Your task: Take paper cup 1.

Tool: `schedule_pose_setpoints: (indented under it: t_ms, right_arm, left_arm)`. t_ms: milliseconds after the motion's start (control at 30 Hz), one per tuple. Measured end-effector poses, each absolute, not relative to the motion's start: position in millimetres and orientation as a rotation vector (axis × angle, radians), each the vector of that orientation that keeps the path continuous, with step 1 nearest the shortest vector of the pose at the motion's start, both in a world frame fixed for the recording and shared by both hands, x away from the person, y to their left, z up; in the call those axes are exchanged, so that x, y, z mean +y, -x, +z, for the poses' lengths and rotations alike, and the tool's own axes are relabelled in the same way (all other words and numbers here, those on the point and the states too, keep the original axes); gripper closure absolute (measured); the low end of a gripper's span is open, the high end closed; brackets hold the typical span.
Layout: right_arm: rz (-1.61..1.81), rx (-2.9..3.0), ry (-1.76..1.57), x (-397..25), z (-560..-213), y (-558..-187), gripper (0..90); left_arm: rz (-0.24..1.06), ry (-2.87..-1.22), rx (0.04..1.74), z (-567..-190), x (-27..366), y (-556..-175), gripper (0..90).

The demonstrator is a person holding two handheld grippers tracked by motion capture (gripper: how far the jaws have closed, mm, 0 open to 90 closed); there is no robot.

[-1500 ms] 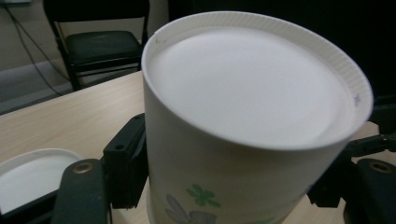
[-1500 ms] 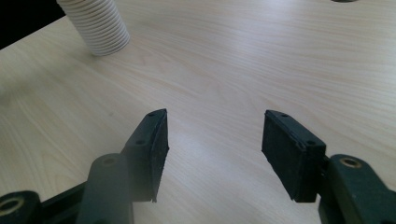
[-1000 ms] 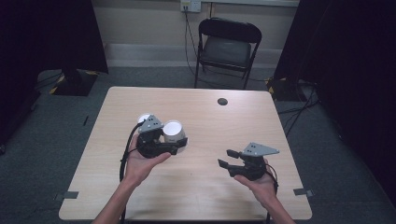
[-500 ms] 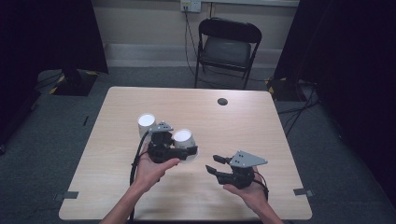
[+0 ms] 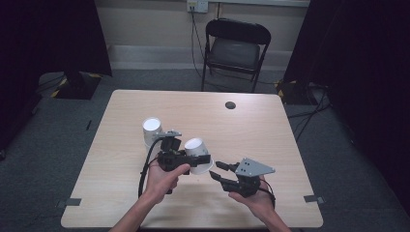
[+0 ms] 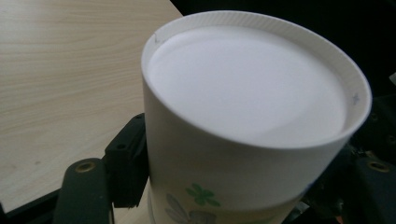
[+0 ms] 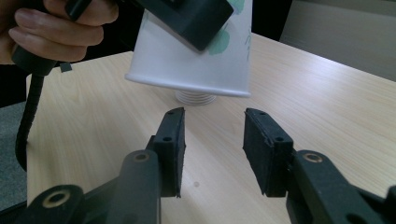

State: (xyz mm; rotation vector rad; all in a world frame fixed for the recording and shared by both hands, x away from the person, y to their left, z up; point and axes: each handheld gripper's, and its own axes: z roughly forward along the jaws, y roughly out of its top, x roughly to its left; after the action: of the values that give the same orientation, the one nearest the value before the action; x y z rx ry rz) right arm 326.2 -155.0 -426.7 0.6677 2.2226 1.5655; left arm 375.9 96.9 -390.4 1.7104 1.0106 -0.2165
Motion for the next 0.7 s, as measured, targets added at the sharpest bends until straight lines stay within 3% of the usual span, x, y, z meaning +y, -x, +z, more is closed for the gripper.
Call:
schedule_pose_setpoints:
  t_ms: [700]
  right_arm:
    - [1.599,2.099,-0.615,-156.2,-427.0,-327.6,64.6]
  left_arm:
    - [-0.374,-1.613,1.042,-399.5,88.4,-373.8,30.2]
